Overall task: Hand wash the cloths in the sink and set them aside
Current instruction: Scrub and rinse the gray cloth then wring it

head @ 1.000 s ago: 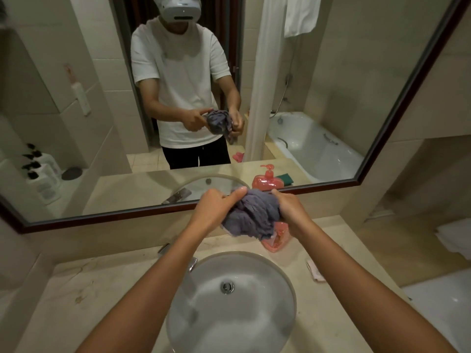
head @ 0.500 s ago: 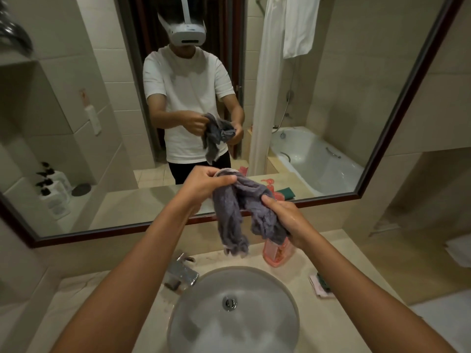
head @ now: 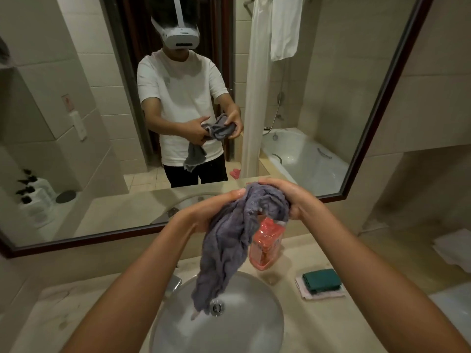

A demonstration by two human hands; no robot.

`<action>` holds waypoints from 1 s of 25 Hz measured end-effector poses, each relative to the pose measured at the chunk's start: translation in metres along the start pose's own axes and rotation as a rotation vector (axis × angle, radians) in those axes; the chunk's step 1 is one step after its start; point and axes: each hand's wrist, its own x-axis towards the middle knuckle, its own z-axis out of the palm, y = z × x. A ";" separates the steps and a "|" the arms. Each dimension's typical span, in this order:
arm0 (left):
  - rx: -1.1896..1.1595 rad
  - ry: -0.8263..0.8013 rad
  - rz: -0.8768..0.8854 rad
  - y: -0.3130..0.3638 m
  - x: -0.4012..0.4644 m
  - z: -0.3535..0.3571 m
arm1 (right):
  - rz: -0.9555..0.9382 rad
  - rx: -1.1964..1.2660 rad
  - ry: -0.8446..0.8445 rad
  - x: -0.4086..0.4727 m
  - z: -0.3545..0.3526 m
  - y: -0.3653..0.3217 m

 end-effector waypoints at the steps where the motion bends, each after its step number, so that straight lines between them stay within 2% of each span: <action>1: 0.008 -0.006 -0.005 -0.001 0.003 0.001 | 0.030 0.032 -0.006 0.002 -0.004 0.001; 3: -0.086 0.002 0.035 -0.006 0.007 0.002 | 0.071 0.099 0.039 0.003 -0.014 0.003; 5: -0.282 0.014 0.095 -0.008 0.010 0.008 | 0.066 0.116 0.145 0.006 -0.021 0.012; 7: -0.434 0.045 0.160 -0.003 0.014 0.018 | 0.084 0.001 0.236 0.007 -0.021 0.027; 10: -0.550 0.097 0.265 0.012 0.020 0.028 | 0.042 -0.215 0.264 0.009 -0.011 0.046; 11: -0.565 0.109 0.288 0.016 0.021 0.030 | 0.011 -0.188 0.234 0.009 -0.009 0.048; 13: -0.556 0.135 0.307 0.021 0.022 0.035 | -0.022 0.022 0.060 0.008 -0.005 0.048; 16: -0.506 0.122 0.307 0.024 0.023 0.041 | 0.018 0.322 -0.136 -0.001 0.001 0.038; 21: -0.502 0.024 0.266 0.024 0.015 0.031 | -0.081 0.500 -0.117 -0.007 -0.007 0.014; 25: -0.479 0.004 0.078 0.015 0.013 0.025 | -0.206 0.439 -0.121 -0.008 -0.010 0.002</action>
